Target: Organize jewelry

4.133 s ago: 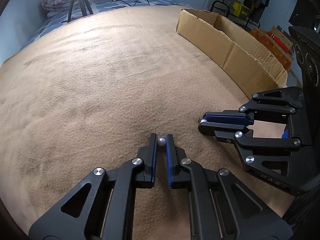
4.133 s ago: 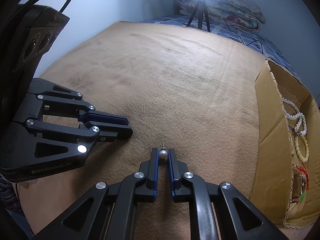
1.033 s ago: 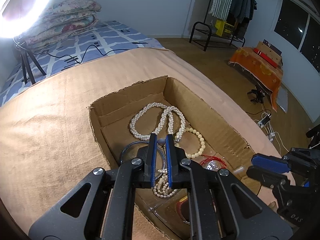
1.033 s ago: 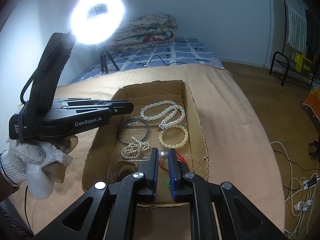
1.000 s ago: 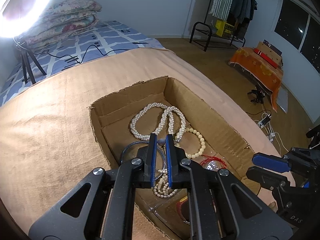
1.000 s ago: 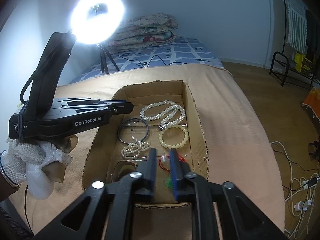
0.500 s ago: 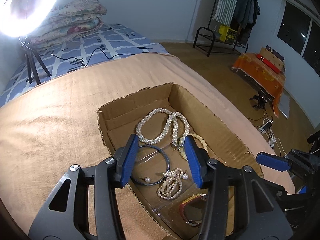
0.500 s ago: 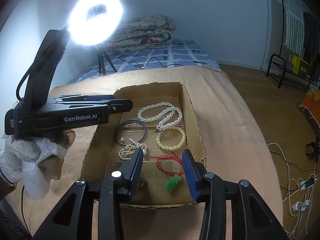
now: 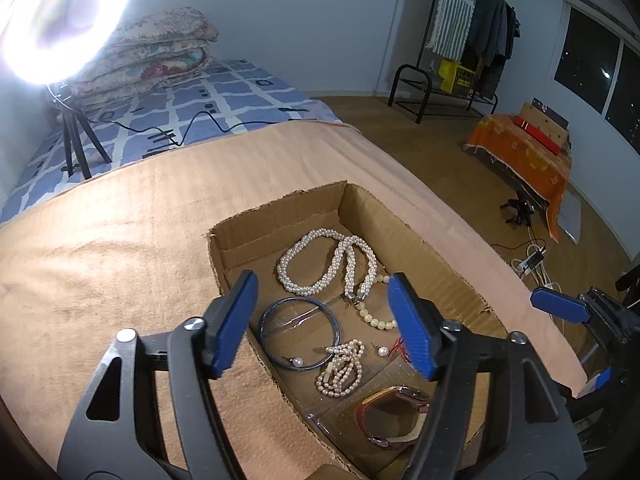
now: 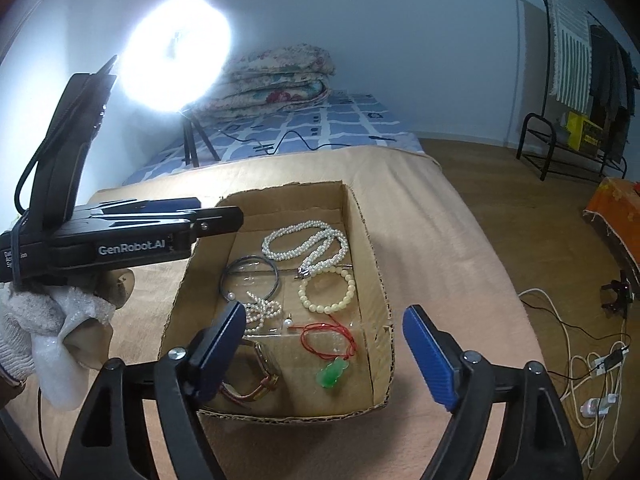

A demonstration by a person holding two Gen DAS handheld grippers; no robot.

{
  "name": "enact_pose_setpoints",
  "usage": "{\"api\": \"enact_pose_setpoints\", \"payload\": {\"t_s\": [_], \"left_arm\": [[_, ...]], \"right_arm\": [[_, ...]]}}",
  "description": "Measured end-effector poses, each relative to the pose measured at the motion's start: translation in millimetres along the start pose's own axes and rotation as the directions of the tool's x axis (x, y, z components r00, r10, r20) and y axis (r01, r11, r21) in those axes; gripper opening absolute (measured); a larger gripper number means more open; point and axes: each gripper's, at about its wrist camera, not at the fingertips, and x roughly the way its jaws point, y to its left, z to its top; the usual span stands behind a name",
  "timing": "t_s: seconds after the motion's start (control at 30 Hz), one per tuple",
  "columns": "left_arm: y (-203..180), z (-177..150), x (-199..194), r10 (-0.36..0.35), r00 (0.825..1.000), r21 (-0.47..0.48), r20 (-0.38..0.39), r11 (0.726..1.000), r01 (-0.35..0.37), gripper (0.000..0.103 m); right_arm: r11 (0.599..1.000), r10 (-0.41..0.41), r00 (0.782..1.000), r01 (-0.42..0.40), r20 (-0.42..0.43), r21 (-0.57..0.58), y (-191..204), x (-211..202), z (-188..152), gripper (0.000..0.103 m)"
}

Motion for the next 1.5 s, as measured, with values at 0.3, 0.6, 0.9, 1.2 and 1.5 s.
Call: {"api": "enact_pose_setpoints", "payload": {"t_s": [0.3, 0.6, 0.9, 1.2, 1.5], "left_arm": [[2, 2, -26, 0.033, 0.999, -0.014, 0.029, 0.999, -0.033, 0.08], [3, -4, -89, 0.072, 0.992, 0.004, 0.103, 0.997, -0.072, 0.08], [10, -20, -172, 0.101, 0.981, -0.02, 0.166, 0.995, -0.099, 0.08], [13, -48, -224, 0.121, 0.977, -0.03, 0.174, 0.993, -0.117, 0.082], [2, -80, -265, 0.165, 0.968, -0.024, 0.186, 0.986, -0.164, 0.086]], "right_arm": [[1.0, -0.013, 1.0, 0.013, 0.021, -0.006, 5, -13, 3, 0.092], [1.0, -0.002, 0.998, 0.003, 0.057, -0.013, 15, -42, 9, 0.092], [1.0, -0.004, 0.995, 0.007, 0.1, -0.027, 34, -74, 17, 0.093], [0.998, -0.036, 0.99, 0.044, 0.14, -0.054, 61, -105, 14, 0.103], [0.998, -0.042, 0.986, 0.049, 0.159, -0.04, 79, -129, 3, 0.103]]}}
